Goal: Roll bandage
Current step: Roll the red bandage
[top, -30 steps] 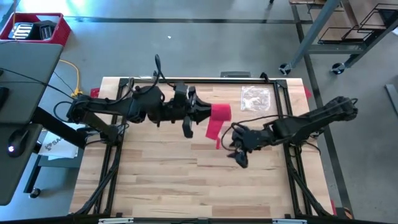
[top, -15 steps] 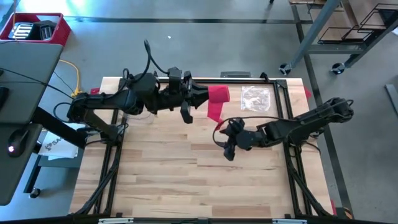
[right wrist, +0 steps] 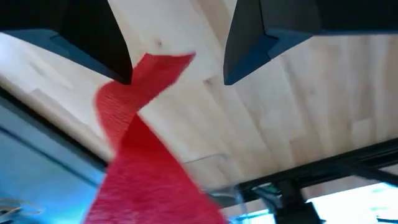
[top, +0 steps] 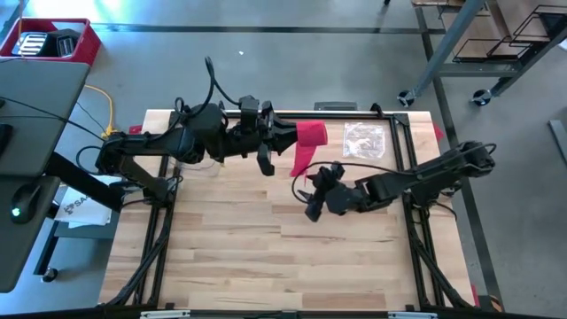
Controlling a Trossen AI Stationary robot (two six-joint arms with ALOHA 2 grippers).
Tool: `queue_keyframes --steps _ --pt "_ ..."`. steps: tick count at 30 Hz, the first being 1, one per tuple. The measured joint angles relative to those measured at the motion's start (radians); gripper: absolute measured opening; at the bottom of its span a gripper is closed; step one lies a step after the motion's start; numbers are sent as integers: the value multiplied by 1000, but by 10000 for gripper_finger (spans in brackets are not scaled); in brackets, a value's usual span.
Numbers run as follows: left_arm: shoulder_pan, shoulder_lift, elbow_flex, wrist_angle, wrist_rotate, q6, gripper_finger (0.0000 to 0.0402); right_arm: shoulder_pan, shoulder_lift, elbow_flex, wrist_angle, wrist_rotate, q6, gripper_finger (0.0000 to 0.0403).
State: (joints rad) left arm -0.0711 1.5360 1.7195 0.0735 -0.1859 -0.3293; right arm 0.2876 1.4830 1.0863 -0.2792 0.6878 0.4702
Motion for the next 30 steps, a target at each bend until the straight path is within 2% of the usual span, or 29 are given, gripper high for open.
queue_keyframes --steps 4,7,10,15,16,21,26,30 --pt "-1 0 0 0 1 -9 14 -21 19 23 0 9 -1 237" --pt "-1 -4 0 -3 9 -16 14 -34 20 26 -14 9 3 205" --pt "-1 -12 0 -6 20 -27 14 -40 12 26 -28 -9 3 151" --pt "-3 -31 0 -33 23 -27 14 -41 -48 26 -60 -70 1 29" --pt "-3 -32 0 -36 23 -26 14 -40 -67 26 -69 -82 1 15" --pt "-8 -46 0 -63 54 -27 14 -57 -166 27 -156 -118 60 7" --pt "-21 -51 0 -83 241 -45 14 -120 -269 27 -194 -171 106 3" --pt "-43 -50 0 -86 340 -72 14 -224 -319 27 -201 -319 115 1"
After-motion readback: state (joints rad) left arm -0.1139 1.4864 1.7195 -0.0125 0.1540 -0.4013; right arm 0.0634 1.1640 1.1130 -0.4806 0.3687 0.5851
